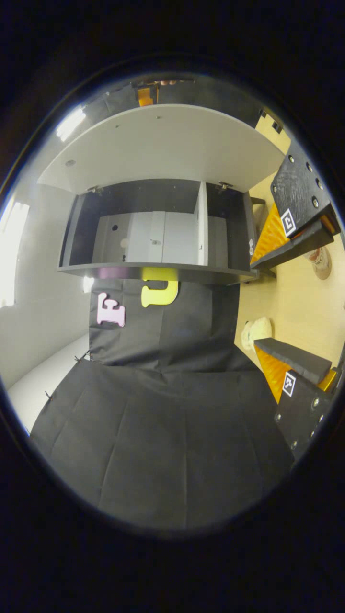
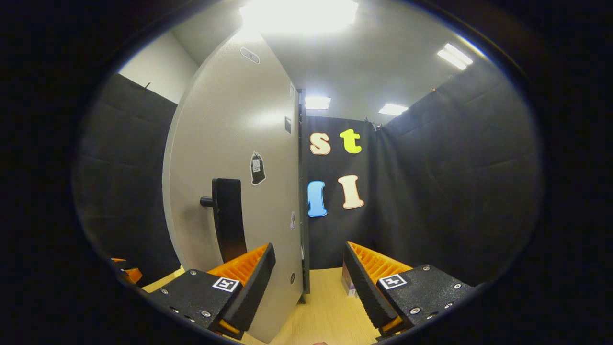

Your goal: Open the cabinet door with the right hand, grasp the bottle in the cabinet with the left hand and place it on the coaster, then close the cabinet door with the right hand.

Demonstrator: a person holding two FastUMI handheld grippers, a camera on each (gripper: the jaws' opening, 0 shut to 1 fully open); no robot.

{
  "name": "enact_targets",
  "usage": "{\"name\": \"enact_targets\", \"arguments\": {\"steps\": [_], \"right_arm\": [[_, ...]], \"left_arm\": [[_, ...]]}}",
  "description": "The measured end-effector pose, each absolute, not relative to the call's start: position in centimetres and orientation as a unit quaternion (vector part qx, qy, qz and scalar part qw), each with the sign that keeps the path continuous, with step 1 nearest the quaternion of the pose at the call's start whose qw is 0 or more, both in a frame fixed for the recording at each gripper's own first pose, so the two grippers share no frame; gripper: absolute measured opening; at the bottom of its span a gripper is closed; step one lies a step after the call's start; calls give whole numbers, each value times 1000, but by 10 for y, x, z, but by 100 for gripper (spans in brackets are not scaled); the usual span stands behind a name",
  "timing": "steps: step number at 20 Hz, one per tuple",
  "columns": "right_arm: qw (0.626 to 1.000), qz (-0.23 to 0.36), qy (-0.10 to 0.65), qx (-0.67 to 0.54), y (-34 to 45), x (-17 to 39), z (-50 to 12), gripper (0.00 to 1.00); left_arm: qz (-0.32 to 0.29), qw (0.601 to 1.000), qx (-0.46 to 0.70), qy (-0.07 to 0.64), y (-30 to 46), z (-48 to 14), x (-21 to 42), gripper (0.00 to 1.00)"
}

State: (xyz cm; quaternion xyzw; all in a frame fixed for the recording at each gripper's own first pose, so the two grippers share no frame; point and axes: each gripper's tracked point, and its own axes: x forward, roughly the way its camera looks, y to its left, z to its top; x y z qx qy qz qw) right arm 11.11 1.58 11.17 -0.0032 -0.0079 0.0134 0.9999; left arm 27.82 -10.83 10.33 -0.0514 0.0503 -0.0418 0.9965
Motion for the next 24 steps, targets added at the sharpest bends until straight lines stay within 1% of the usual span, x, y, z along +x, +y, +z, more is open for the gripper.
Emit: {"name": "enact_targets", "arguments": {"steps": [1, 2, 3, 4, 5, 6, 7, 11, 15, 17, 18, 19, 21, 22, 24], "right_arm": [[1000, 18, -8, -3, 25, 113, 111, 90], [1000, 22, -9, -3, 33, 115, 112, 90], [1000, 26, -10, -3, 42, 117, 111, 90], [999, 30, -11, -4, 52, 119, 112, 90], [999, 33, -12, -6, 59, 120, 111, 90], [999, 37, -13, -8, 69, 122, 112, 90], [999, 41, -13, -8, 74, 128, 111, 90], [997, 69, -16, -7, 117, 144, 110, 90], [996, 91, -24, -9, 159, 162, 104, 92], [996, 92, -17, -11, 170, 169, 96, 93], [996, 93, -14, -9, 173, 170, 93, 93], [996, 94, -11, -5, 175, 171, 90, 93], [996, 93, -7, -3, 178, 168, 87, 93], [996, 91, -6, -4, 177, 165, 86, 93], [996, 86, -4, -8, 173, 159, 85, 93]], "left_arm": [[-41, 997, -49, 51, -106, 103, 277, 82], [-41, 997, -47, 53, -105, 102, 277, 86], [-40, 997, -47, 53, -103, 102, 277, 82], [-39, 997, -47, 53, -101, 101, 276, 86], [-37, 997, -48, 54, -99, 101, 275, 86], [-35, 997, -49, 54, -99, 101, 275, 82], [-31, 997, -49, 53, -97, 102, 275, 86], [-17, 997, -48, 53, -88, 101, 273, 86], [-2, 997, -59, 58, -83, 99, 269, 86], [5, 996, -62, 57, -80, 99, 267, 86], [8, 997, -60, 55, -78, 99, 267, 89], [11, 997, -59, 55, -76, 99, 267, 89], [15, 997, -58, 56, -73, 99, 268, 83], [15, 996, -59, 57, -74, 98, 267, 86], [12, 996, -63, 59, -75, 98, 267, 86]]}}
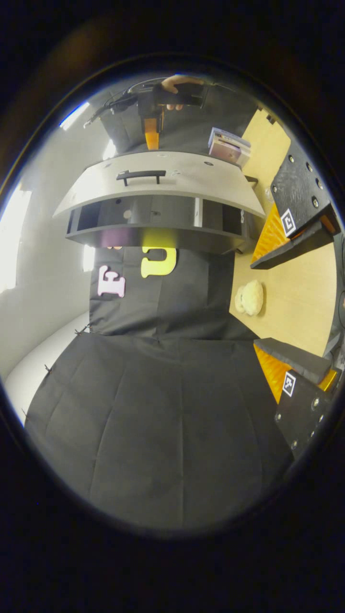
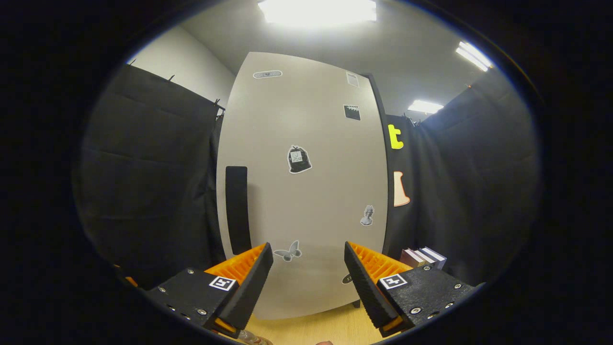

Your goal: Open the cabinet door with the right hand, grasp the bottle in the cabinet with the left hand and place it on the coaster, then close the cabinet door with the right hand.

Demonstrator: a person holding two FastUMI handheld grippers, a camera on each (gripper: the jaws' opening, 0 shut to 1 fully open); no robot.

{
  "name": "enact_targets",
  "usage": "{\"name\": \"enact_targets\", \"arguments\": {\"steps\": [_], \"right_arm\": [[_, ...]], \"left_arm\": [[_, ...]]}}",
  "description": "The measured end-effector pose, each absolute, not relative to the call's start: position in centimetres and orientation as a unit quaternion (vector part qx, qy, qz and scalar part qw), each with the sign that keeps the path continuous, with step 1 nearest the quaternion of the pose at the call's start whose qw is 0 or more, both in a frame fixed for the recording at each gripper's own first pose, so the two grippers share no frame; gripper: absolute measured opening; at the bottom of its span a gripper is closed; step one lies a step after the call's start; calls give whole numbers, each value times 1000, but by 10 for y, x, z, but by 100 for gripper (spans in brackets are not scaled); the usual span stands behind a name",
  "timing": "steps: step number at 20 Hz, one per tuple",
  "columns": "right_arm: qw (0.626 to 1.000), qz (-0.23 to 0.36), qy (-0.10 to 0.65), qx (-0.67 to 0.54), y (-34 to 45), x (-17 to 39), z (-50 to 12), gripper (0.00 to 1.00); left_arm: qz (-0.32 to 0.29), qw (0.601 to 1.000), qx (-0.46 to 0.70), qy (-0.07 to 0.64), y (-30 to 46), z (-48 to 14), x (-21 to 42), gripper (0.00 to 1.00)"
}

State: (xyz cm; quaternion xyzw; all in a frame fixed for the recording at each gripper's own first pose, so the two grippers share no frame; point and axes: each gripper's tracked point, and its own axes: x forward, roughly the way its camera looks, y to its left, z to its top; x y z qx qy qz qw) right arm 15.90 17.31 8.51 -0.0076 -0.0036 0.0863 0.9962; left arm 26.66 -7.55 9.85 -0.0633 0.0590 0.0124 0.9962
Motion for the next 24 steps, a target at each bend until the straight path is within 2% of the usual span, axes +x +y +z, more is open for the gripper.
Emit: {"name": "enact_targets", "arguments": {"steps": [5, 6, 7, 10, 11, 14, 15, 16, 17, 19, 20, 23, 24], "right_arm": [[998, 65, -11, -19, 149, 136, 90, 93], [998, 62, -13, -20, 143, 132, 91, 93], [998, 60, -16, -20, 137, 127, 93, 93], [998, 51, -19, -19, 110, 114, 94, 93], [999, 48, -18, -16, 101, 110, 93, 93], [999, 42, -13, -9, 67, 102, 90, 93], [999, 39, -12, -8, 56, 100, 89, 93], [999, 34, -12, -7, 43, 96, 88, 93], [999, 32, -13, -7, 34, 94, 86, 93], [1000, 21, -12, -12, 10, 89, 81, 93], [1000, 16, -11, -14, -2, 87, 77, 93], [1000, 9, -10, -18, -29, 81, 66, 93], [1000, 6, -9, -21, -38, 78, 60, 93]], "left_arm": [[-14, 996, -71, 59, -86, 102, 269, 86], [-20, 996, -72, 57, -89, 103, 270, 82], [-23, 996, -71, 56, -91, 105, 271, 86], [-28, 996, -65, 56, -94, 107, 273, 86], [-31, 996, -66, 54, -98, 108, 274, 82], [-38, 996, -62, 43, -105, 115, 276, 89], [-40, 997, -61, 39, -107, 117, 278, 86], [-40, 997, -60, 39, -109, 117, 279, 89], [-41, 997, -61, 38, -111, 118, 279, 82], [-44, 997, -59, 34, -116, 121, 279, 82], [-44, 997, -57, 33, -118, 122, 280, 86], [-43, 997, -49, 27, -120, 126, 279, 86], [-43, 998, -46, 26, -122, 126, 279, 89]]}}
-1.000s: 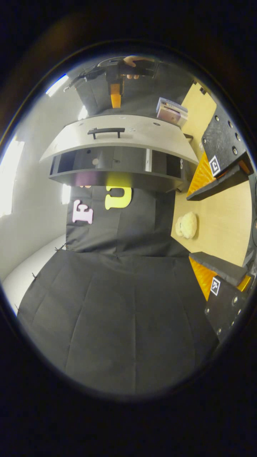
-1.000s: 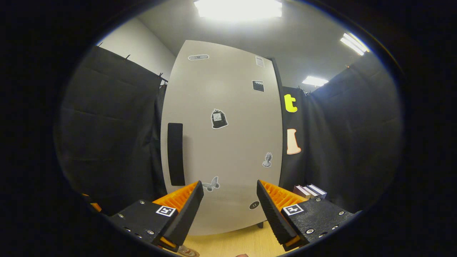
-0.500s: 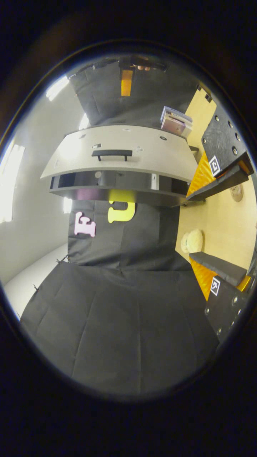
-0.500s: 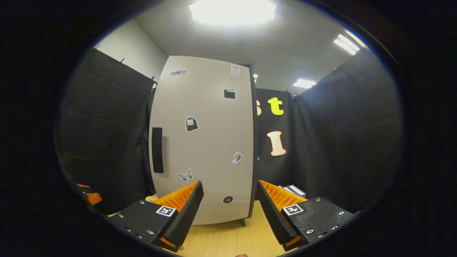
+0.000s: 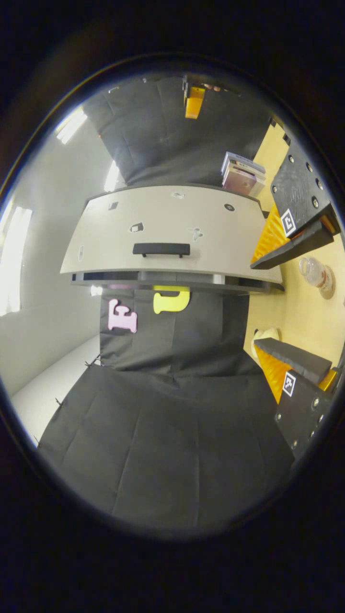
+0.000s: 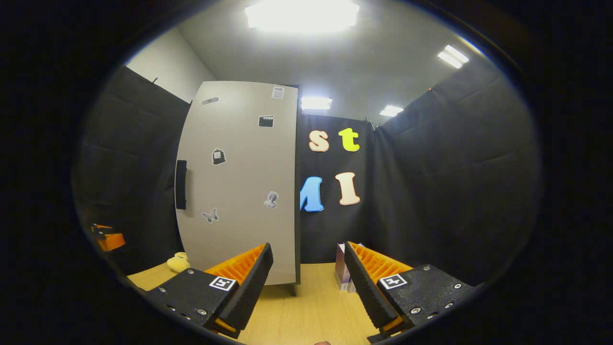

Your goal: Open the cabinet door with the right hand, grasp the bottle in the cabinet with the left hand and place it on the coaster, then close the cabinet door with the right hand.

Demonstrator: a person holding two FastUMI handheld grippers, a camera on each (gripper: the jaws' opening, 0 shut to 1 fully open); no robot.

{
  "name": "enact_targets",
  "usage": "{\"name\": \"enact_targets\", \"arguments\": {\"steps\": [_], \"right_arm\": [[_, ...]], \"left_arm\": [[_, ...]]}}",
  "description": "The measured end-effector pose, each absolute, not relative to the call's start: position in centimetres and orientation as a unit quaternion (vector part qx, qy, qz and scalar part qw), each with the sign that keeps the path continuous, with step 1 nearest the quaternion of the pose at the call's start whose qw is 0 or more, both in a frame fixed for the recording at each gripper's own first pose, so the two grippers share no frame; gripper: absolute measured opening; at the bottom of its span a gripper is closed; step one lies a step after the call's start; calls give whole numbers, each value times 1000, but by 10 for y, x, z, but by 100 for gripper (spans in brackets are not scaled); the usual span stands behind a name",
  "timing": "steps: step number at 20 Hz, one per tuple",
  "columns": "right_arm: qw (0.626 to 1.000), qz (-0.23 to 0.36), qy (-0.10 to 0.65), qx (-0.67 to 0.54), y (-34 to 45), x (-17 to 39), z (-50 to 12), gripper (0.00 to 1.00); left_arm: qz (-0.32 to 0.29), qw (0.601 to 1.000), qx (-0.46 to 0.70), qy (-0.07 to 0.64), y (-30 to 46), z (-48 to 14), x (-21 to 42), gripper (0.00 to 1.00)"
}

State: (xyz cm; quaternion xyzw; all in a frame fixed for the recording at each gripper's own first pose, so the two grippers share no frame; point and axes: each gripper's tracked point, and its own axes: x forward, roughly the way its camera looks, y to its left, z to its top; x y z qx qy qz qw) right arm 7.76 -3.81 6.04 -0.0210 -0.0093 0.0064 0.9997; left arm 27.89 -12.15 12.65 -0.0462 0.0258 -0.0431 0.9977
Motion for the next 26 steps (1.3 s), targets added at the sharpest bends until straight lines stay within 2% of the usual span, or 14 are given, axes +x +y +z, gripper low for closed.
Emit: {"name": "enact_targets", "arguments": {"steps": [11, 25, 26], "right_arm": [[1000, -10, 6, -23, -73, 62, 15, 93], [1000, -11, 5, -16, -61, 63, 19, 93], [1000, -12, 4, -17, -62, 63, 21, 93]], "left_arm": [[-45, 999, -14, 26, -122, 127, 278, 86], [-37, 999, -6, 23, -115, 129, 274, 86], [-37, 999, -6, 23, -115, 129, 274, 89]]}}
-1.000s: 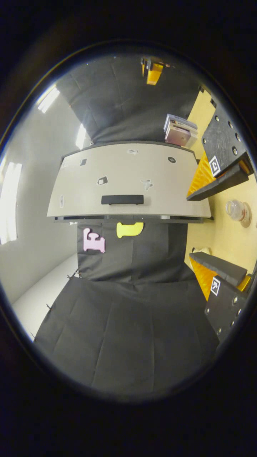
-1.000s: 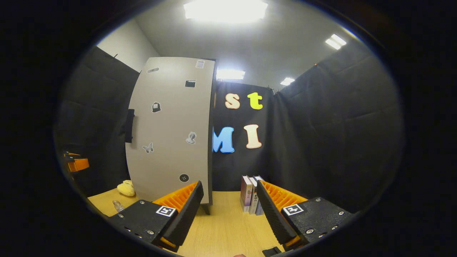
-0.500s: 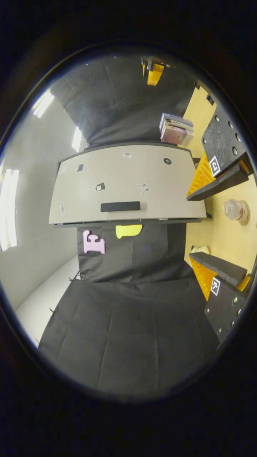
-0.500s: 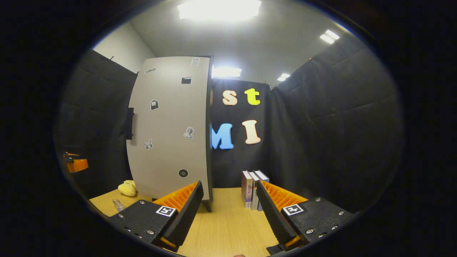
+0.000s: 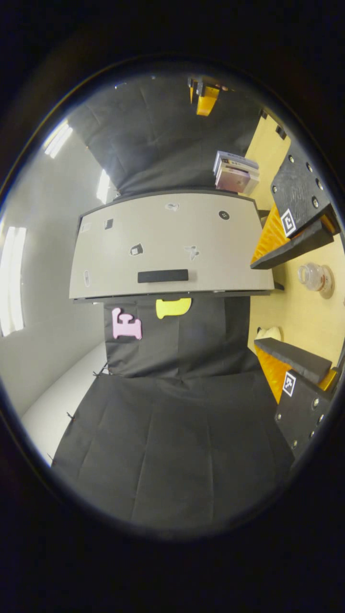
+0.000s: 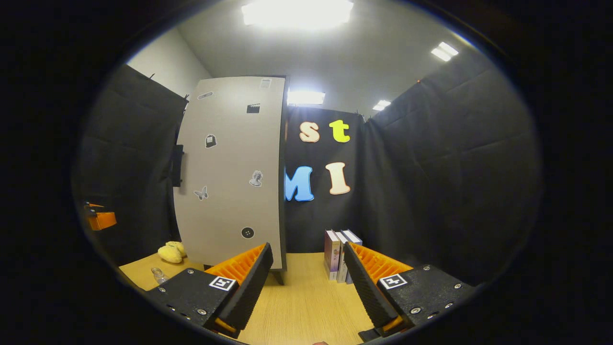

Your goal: Open the cabinet door with the right hand, grasp the bottle in the cabinet with the left hand and place it on the coaster, then close the cabinet door with the right hand.

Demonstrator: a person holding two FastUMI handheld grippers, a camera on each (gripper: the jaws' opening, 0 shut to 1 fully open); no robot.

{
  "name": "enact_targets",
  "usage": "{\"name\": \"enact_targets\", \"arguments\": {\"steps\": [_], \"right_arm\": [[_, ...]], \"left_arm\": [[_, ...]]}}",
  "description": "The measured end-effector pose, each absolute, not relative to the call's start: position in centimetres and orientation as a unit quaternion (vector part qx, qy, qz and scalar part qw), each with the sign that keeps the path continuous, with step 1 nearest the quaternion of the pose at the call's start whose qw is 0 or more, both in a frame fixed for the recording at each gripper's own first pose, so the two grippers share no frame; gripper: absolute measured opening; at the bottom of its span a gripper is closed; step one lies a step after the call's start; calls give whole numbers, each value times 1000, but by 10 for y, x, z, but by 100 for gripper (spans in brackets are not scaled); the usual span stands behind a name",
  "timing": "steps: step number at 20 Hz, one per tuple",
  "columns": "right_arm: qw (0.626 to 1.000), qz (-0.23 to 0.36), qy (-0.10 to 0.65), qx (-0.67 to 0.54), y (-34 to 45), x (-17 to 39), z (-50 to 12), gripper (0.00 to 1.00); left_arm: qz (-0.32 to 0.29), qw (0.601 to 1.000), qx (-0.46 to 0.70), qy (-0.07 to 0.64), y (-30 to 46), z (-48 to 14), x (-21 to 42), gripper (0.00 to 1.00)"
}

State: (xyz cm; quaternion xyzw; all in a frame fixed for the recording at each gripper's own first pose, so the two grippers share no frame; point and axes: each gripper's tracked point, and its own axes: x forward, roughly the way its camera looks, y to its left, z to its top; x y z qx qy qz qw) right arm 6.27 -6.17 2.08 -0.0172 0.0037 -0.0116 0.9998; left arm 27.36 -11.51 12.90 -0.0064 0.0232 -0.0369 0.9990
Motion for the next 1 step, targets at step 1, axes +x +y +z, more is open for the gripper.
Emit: {"name": "enact_targets", "arguments": {"steps": [1], "right_arm": [[1000, -12, 3, -17, -61, 62, 22, 93]], "left_arm": [[-37, 999, -7, 24, -115, 129, 273, 86]]}}
